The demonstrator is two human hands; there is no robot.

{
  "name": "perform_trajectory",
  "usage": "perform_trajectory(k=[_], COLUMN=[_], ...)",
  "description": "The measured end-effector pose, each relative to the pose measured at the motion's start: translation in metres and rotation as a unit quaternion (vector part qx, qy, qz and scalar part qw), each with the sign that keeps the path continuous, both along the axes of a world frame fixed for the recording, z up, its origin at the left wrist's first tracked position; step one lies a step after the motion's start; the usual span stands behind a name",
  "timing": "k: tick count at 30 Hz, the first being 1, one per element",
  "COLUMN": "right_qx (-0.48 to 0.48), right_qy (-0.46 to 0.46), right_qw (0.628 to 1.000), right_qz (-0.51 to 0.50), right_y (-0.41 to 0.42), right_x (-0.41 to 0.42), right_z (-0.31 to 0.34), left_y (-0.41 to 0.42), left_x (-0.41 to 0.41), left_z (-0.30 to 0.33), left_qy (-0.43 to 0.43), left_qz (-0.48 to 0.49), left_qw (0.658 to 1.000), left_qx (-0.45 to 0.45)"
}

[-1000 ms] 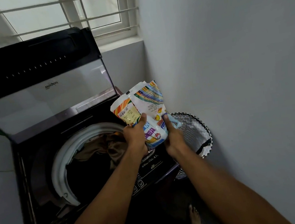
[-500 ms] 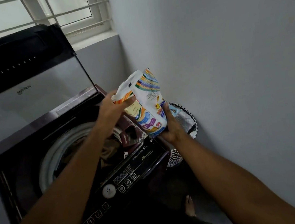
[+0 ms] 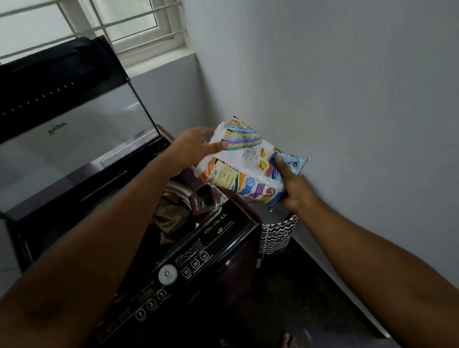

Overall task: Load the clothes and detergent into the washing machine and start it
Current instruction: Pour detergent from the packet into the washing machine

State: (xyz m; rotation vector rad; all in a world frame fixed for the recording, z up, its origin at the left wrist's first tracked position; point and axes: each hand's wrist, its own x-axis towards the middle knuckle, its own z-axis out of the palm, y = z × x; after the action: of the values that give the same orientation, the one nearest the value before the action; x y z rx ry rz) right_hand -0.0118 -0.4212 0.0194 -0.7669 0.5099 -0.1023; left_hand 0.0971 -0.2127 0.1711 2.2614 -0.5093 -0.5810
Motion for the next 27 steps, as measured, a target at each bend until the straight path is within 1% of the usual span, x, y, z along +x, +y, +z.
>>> perform_trajectory(k=[3,7,10,15,19,20,22,24,27], right_qx=[-0.018,-0.036,-0.057,-0.073,-0.084,-0.086,-0.088,-0.096,-0.129], right_qy=[-0.005,-0.009,0.006,0.014,0.022,0.025,0.029,0.042,0.065], right_qw=[1.0,0.999,0.998,0.997,0.995,0.995,0.994,0.993,0.988], right_qz=[0.008,0.013,-0.008,-0.023,-0.042,-0.045,-0.048,-0.049,-0.062], right_y=[-0.006,-0.004,-0.002,0.002,0.004,0.003,0.001,-0.001,-0.006], right_x=[-0.004,-0.007,-0.011,-0.019,-0.018,-0.018,-0.019,-0.021,-0.022], right_z=[0.003,0.009,0.014,0.024,0.025,0.027,0.031,0.035,0.035], left_y=[-0.008,-0.006,-0.003,0.005,0.007,0.008,0.013,0.019,0.019], left_x=[0.001,0.006,0.01,0.02,0.02,0.019,0.017,0.015,0.013], left_z=[-0.004,-0.013,-0.018,-0.026,-0.024,-0.024,-0.03,-0.04,-0.052], left_qy=[0.002,0.027,0.017,0.043,0.028,0.03,0.024,-0.003,-0.008], left_qz=[0.023,0.064,0.081,0.067,0.044,0.022,-0.015,-0.013,0.018], left_qw=[0.999,0.995,0.995,0.996,0.997,0.998,1.0,0.999,0.999], left_qx=[-0.027,-0.065,-0.063,-0.049,-0.064,-0.055,-0.003,0.05,0.03])
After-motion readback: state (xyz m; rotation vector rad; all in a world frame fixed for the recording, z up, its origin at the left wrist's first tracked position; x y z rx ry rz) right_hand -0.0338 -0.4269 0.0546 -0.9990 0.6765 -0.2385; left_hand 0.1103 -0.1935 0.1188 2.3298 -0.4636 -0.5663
